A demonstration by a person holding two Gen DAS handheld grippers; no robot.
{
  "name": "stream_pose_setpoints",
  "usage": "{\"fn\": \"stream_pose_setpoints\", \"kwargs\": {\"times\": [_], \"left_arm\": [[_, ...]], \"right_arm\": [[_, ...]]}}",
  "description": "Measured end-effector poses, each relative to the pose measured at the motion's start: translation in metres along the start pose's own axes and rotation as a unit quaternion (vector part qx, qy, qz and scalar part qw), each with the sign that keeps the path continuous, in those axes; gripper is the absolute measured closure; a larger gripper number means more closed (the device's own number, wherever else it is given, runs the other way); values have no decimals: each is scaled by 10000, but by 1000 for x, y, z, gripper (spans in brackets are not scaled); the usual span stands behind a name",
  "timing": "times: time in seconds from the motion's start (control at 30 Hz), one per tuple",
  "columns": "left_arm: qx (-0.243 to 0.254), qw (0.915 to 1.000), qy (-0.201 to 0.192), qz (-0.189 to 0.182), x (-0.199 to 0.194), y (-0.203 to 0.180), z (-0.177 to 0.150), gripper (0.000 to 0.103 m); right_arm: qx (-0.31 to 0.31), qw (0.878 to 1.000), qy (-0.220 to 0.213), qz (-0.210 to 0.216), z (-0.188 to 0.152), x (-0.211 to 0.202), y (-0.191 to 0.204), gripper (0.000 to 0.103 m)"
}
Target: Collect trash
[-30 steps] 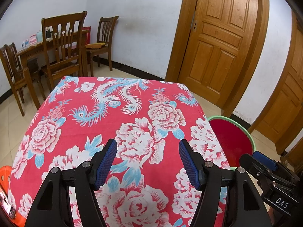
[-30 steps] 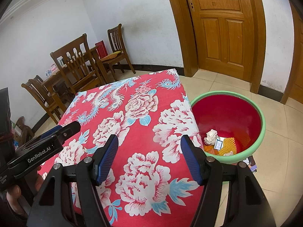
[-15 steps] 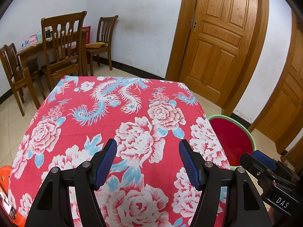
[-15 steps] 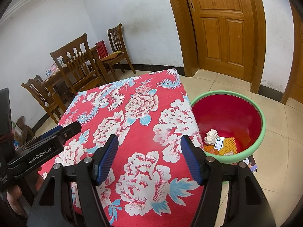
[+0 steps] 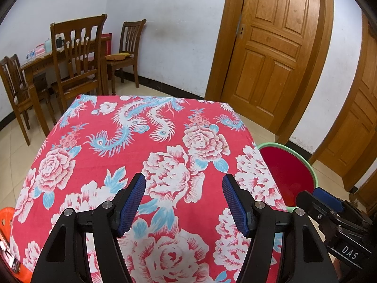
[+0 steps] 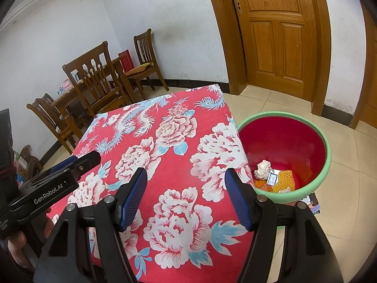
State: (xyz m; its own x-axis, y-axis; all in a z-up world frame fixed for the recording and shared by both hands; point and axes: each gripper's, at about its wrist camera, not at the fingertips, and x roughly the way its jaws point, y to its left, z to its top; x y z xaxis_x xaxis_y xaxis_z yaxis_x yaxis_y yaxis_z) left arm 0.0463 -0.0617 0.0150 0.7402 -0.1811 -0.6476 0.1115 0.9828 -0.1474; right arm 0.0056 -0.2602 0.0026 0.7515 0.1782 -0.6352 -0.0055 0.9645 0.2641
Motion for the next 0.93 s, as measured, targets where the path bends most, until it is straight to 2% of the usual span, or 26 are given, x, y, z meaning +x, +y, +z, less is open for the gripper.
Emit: {"fn": "stream_pose_setpoints", "kwargs": {"times": [0.93], "left_arm": [[14,10000,36,-18,1,-1,-3,34]], "right_arm": [[9,10000,15,-2,0,0,-1,35]]}}
